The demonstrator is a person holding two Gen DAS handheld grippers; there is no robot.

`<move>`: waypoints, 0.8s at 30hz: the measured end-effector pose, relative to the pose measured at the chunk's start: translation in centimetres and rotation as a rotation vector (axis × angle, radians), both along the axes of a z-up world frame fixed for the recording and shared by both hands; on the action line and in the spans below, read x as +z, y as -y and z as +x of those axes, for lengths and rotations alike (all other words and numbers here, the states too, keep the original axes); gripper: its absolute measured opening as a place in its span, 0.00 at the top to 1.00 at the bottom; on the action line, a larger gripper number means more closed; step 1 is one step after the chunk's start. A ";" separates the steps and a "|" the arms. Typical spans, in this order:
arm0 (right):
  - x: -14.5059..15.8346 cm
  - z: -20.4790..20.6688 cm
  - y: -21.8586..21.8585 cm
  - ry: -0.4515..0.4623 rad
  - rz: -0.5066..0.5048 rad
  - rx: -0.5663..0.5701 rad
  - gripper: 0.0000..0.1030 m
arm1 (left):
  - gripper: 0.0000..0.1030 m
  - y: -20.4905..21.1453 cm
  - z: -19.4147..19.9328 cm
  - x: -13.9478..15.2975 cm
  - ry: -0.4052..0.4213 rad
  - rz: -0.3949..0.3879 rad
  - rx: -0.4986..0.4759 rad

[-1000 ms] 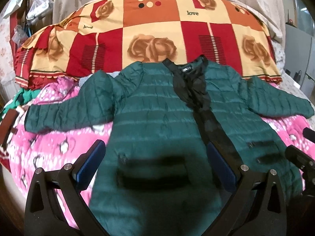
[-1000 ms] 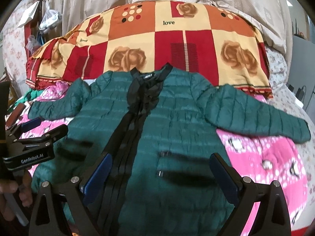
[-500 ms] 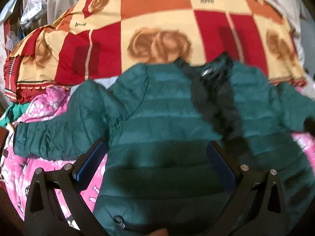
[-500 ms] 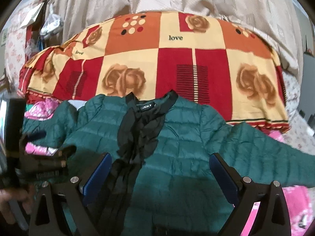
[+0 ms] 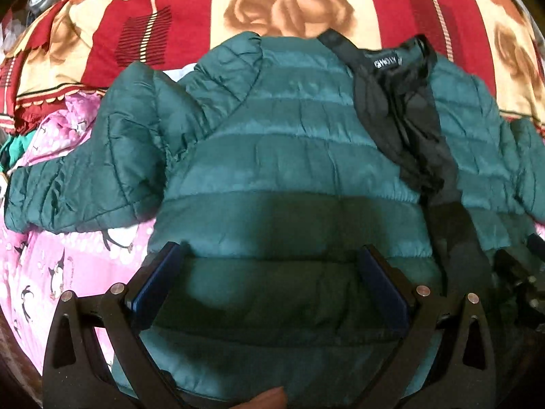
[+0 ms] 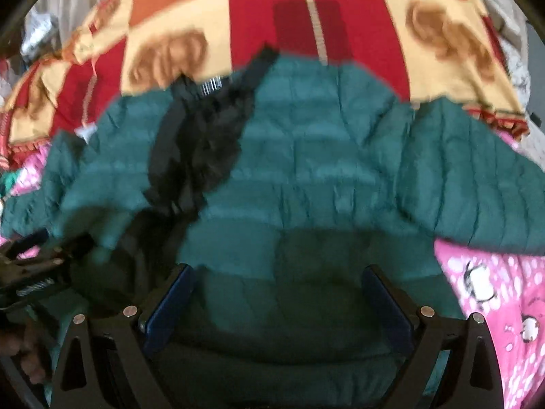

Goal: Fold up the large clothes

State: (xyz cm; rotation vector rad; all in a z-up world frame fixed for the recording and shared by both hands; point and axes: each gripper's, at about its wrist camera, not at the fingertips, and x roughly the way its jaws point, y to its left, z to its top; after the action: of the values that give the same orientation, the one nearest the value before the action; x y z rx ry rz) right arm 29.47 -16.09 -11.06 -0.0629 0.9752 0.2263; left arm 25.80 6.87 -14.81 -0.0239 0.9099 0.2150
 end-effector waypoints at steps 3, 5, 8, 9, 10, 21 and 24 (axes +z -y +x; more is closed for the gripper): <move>-0.4 0.0 -0.2 -0.007 -0.009 0.008 0.03 | 0.00 0.0 0.2 -0.6 -0.012 0.000 -0.002; -0.7 0.0 -0.1 -0.013 -0.003 0.009 0.01 | 0.00 -0.3 0.1 -0.9 -0.018 -0.022 0.001; -1.1 0.0 0.0 -0.026 -0.001 0.009 0.00 | 0.00 -0.5 0.0 -1.2 -0.017 -0.032 0.004; -1.2 0.1 -0.1 -0.032 -0.001 0.011 0.00 | 0.00 -0.4 0.0 -1.3 -0.017 -0.030 0.004; -1.3 0.1 -0.1 -0.038 -0.002 0.013 0.00 | 0.00 -0.4 0.0 -1.4 -0.018 -0.028 0.004; -1.5 -0.1 -0.3 -0.024 0.007 0.013 0.00 | 0.00 -0.5 -0.1 -1.6 -0.014 -0.039 0.008; -1.5 -0.1 -0.2 -0.023 0.007 0.013 0.00 | 0.00 -0.5 -0.2 -1.6 -0.010 -0.036 0.006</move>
State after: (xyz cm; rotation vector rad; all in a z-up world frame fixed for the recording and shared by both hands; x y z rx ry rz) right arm 29.38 -15.90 -12.57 -0.0600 0.9970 0.2428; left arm 25.65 7.35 -16.44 -0.0596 0.9235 0.2045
